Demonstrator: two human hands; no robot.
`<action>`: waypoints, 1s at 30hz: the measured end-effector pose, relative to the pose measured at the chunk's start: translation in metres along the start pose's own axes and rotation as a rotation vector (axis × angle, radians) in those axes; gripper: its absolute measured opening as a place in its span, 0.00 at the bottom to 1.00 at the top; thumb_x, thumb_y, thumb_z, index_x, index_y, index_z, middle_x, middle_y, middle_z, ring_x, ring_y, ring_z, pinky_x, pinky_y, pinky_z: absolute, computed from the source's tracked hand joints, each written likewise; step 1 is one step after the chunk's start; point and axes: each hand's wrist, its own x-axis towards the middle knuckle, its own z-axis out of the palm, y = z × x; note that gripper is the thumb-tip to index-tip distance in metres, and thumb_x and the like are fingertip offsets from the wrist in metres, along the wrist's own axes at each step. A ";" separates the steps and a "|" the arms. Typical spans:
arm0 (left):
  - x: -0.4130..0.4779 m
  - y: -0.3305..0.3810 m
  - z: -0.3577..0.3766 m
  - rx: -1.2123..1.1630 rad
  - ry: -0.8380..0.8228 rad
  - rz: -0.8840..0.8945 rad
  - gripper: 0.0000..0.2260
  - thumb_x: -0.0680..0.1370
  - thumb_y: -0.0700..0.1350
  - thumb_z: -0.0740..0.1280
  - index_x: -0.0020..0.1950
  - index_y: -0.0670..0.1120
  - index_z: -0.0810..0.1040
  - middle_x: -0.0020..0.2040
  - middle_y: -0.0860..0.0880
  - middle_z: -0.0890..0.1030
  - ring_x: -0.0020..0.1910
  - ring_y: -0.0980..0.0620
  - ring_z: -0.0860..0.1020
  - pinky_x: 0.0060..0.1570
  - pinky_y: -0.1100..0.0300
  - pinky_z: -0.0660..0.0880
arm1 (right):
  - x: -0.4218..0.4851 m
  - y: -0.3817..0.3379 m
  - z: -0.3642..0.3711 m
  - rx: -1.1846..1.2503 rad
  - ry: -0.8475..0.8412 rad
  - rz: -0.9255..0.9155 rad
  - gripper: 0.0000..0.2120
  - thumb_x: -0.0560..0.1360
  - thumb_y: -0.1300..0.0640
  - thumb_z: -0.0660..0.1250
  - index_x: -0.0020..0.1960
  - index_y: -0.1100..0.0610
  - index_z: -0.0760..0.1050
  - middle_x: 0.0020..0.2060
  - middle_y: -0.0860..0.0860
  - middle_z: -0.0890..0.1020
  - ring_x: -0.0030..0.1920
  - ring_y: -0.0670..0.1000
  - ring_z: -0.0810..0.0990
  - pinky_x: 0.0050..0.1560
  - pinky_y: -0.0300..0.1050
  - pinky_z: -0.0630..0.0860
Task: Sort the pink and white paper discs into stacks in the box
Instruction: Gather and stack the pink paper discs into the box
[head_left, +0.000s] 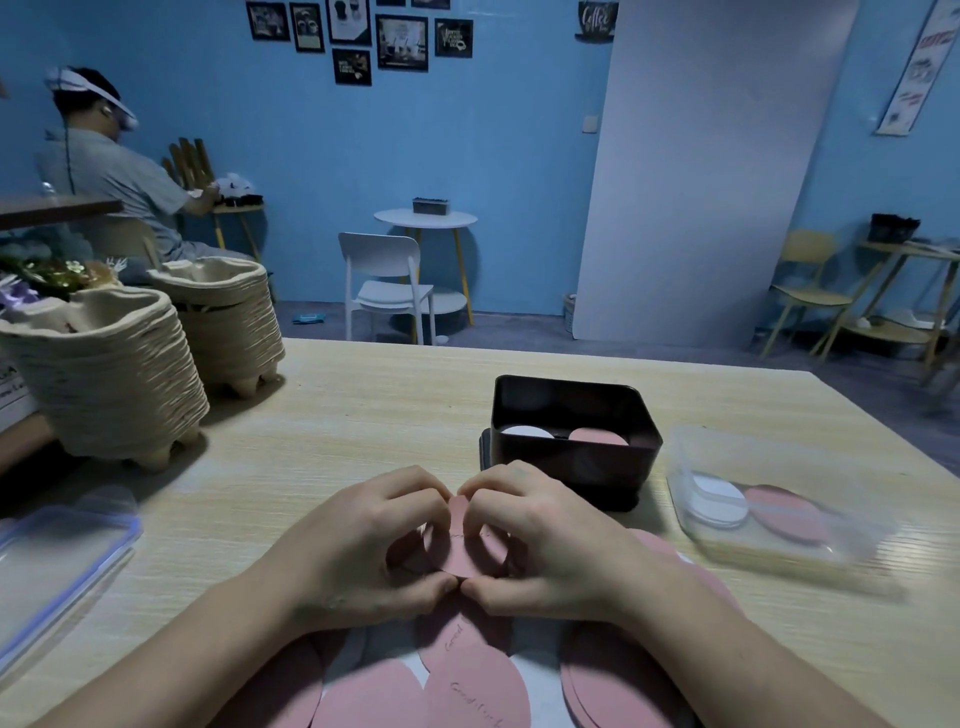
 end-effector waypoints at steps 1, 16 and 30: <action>0.002 0.001 -0.001 -0.004 -0.005 0.001 0.13 0.73 0.55 0.77 0.50 0.50 0.79 0.57 0.58 0.77 0.48 0.53 0.82 0.44 0.54 0.80 | -0.001 0.000 -0.002 0.005 0.002 0.006 0.15 0.71 0.47 0.77 0.49 0.52 0.75 0.58 0.47 0.78 0.58 0.52 0.76 0.57 0.47 0.75; 0.038 -0.005 0.000 -0.032 0.168 0.041 0.12 0.79 0.54 0.67 0.52 0.46 0.80 0.48 0.54 0.81 0.48 0.52 0.81 0.46 0.50 0.78 | -0.021 0.009 -0.078 -0.056 0.059 0.096 0.14 0.69 0.48 0.77 0.46 0.53 0.75 0.48 0.51 0.78 0.50 0.55 0.79 0.50 0.53 0.77; 0.024 -0.008 0.018 -0.011 0.083 -0.024 0.10 0.78 0.59 0.66 0.55 0.55 0.78 0.48 0.62 0.78 0.48 0.59 0.78 0.44 0.55 0.78 | 0.010 0.082 -0.132 -0.203 -0.054 0.581 0.16 0.64 0.41 0.75 0.48 0.44 0.76 0.45 0.43 0.81 0.48 0.50 0.80 0.52 0.55 0.81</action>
